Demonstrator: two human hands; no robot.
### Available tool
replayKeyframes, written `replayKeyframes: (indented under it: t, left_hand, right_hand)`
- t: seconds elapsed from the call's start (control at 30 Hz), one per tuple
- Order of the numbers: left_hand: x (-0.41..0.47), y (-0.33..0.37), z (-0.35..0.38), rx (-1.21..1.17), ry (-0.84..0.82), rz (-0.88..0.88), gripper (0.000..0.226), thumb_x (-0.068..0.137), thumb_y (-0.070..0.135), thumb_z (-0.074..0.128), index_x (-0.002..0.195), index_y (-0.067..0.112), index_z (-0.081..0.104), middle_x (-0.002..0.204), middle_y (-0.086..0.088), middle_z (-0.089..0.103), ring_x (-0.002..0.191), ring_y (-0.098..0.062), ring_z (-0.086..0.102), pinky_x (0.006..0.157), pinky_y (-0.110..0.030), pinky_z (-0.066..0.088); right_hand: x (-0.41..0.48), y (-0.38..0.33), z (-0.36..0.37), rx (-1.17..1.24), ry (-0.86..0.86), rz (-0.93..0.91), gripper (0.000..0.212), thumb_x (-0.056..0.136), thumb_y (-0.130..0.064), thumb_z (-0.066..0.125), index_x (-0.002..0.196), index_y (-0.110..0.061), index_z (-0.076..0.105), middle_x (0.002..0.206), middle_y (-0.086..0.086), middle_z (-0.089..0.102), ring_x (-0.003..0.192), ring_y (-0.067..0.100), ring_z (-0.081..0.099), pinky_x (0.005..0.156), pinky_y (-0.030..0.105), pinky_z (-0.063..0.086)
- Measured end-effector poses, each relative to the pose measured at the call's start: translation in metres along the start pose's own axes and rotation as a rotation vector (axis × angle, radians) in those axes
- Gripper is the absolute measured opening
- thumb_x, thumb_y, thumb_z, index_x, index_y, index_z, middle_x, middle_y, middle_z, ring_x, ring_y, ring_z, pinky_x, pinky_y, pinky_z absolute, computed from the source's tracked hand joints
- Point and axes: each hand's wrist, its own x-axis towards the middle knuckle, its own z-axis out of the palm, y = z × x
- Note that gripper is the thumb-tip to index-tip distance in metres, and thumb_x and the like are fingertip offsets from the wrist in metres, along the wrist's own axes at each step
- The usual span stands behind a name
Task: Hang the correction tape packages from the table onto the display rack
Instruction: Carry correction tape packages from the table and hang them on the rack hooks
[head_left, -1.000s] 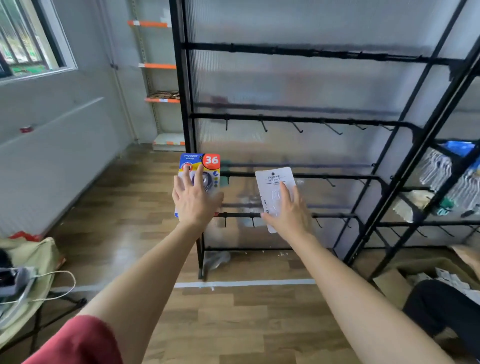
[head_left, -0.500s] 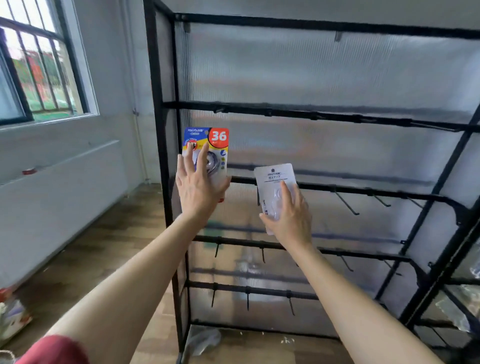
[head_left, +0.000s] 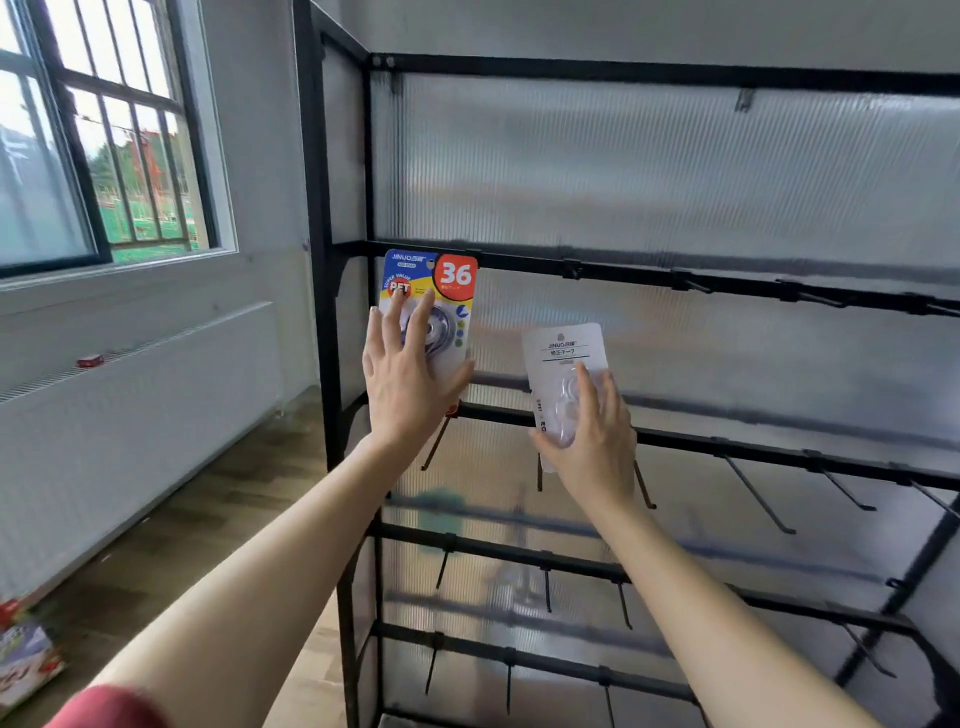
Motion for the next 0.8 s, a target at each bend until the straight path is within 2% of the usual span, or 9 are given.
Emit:
replayKeyframes:
  t: [0.3, 0.47, 0.8]
  left_hand:
    - [0.003, -0.006, 0.016, -0.078, 0.045, 0.021, 0.08, 0.08, 0.04, 0.07, 0.147, 0.024, 0.029, 0.157, -0.005, 0.015, 0.145, -0.027, 0.003, 0.115, -0.043, 0.008]
    - [0.006, -0.013, 0.019, -0.091, 0.051, 0.06, 0.079, 0.079, 0.042, 0.07, 0.146, 0.025, 0.031, 0.156, -0.004, 0.018, 0.145, -0.027, 0.007, 0.114, -0.044, 0.012]
    - [0.011, -0.014, 0.027, -0.077, 0.086, 0.094, 0.081, 0.077, 0.042, 0.073, 0.145, 0.022, 0.034, 0.155, -0.009, 0.021, 0.143, -0.032, 0.012, 0.112, -0.048, 0.017]
  right_hand:
    - [0.021, -0.012, 0.033, 0.013, 0.044, 0.002, 0.092, 0.078, -0.044, 0.072, 0.15, -0.018, 0.021, 0.157, 0.015, 0.015, 0.142, 0.034, 0.018, 0.109, 0.055, 0.028]
    - [0.033, -0.014, 0.044, 0.012, 0.071, 0.005, 0.09, 0.079, -0.047, 0.07, 0.15, -0.017, 0.023, 0.157, 0.015, 0.016, 0.142, 0.035, 0.019, 0.107, 0.055, 0.029]
    - [0.05, -0.01, 0.057, 0.04, 0.123, 0.015, 0.09, 0.077, -0.04, 0.075, 0.148, -0.015, 0.027, 0.155, 0.017, 0.02, 0.141, 0.037, 0.023, 0.105, 0.057, 0.03]
